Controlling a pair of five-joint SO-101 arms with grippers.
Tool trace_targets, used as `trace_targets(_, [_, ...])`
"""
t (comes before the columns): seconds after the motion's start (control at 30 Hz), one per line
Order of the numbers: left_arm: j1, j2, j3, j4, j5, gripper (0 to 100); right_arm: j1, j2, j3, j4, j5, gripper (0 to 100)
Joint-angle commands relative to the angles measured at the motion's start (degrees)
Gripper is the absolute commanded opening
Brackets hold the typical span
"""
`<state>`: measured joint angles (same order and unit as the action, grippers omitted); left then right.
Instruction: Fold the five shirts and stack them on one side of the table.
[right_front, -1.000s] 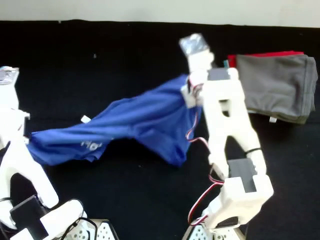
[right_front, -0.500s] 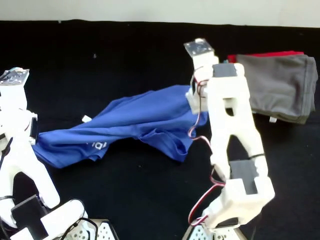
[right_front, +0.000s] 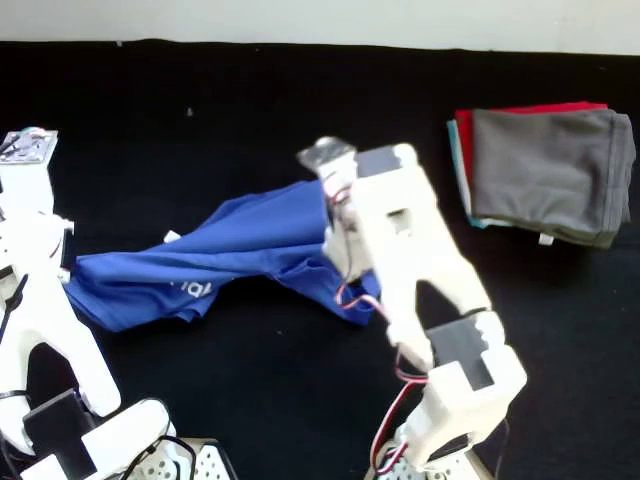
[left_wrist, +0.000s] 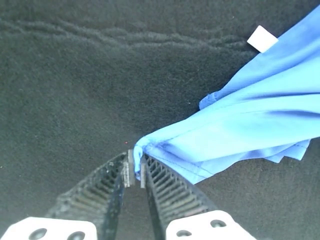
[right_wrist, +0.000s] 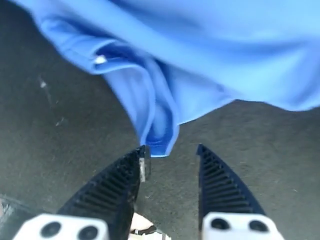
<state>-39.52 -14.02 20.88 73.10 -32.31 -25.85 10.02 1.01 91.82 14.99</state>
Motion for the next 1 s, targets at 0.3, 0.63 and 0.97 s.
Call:
trace_targets(0.3, [0.6,-1.2,-0.7,-0.8,-0.5,1,-3.2,0.4,12.6,-11.2,3.5,16.6])
trace_targets(0.63, [0.6,-1.2,-0.7,-0.8,-0.5,1,-3.6,0.4,16.7,-14.2,3.6,16.3])
trace_targets(0.97, [0.6,-1.2,-0.4,-0.7,-0.5,1,-3.9,0.4,16.1,-14.3,3.3,7.0])
